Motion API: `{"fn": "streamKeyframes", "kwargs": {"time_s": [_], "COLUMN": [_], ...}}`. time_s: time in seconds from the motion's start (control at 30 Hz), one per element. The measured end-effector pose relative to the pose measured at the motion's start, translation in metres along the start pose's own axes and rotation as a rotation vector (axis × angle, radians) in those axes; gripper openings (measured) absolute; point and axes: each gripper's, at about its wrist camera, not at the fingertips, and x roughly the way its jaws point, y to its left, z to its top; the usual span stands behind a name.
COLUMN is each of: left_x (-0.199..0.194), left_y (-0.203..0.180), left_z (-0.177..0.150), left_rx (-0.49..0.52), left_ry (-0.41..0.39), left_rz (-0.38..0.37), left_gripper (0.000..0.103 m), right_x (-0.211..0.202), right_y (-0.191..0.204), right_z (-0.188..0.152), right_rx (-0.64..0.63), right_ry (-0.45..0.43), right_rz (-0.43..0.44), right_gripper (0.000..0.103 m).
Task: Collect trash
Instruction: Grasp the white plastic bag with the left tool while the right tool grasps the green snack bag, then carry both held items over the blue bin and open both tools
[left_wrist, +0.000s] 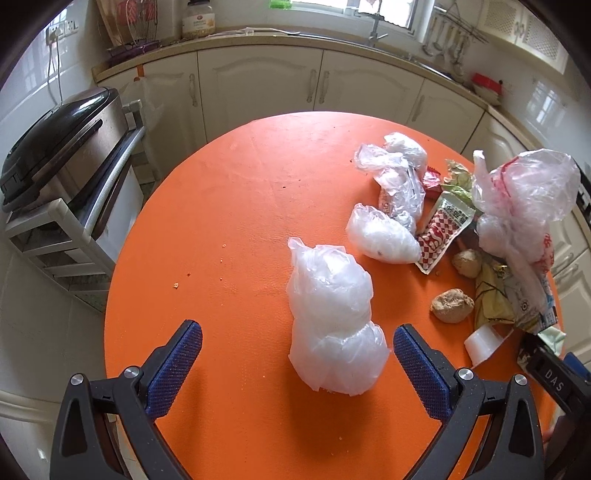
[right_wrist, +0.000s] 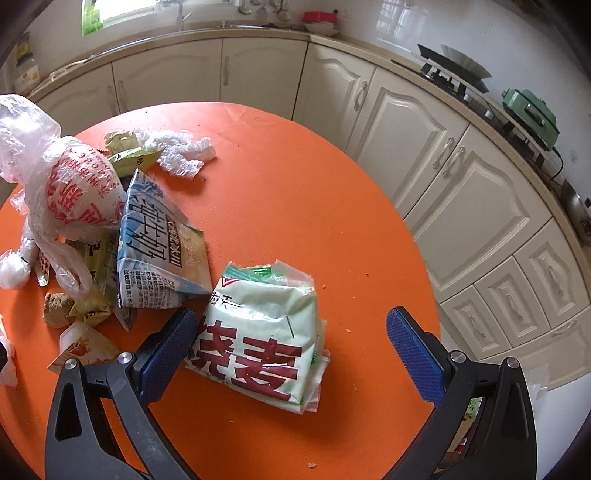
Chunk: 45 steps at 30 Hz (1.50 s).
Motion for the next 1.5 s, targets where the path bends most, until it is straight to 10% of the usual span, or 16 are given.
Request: {"fn": "streamKeyframes", "kwargs": {"time_s": [0.2,0.27,0.4,0.97,1.5], "left_x": [0.026,0.029,0.023,-0.042,-0.11], "left_y": [-0.006,-0.011,-0.005,-0.054,-0.205], "left_z": [0.007,0.005,0.0,-0.033,-0.103], "left_rx": [-0.01,0.008,-0.02,0.131,0.488], "left_ry": [0.008,-0.01,-0.052,-0.112,-0.144], "left_rz": [0.015,0.025,0.065,-0.053,-0.162], "left_gripper": [0.099,0.09,0.043,0.04,0.04], "right_x": [0.006,0.005,0.002,-0.039,-0.069], "right_y": [0.003,-0.001,0.007,-0.021,-0.162], "right_z": [-0.002,-0.002,-0.004,-0.019,-0.041], "right_rx": [-0.03,-0.02,-0.055,0.01,0.249], "right_ry": [0.013,0.023,0.006,-0.071,-0.165], "right_rz": [0.046,0.123,0.124,0.15,0.096], "right_gripper": [0.098,0.079,0.078,0.078,0.078]}}
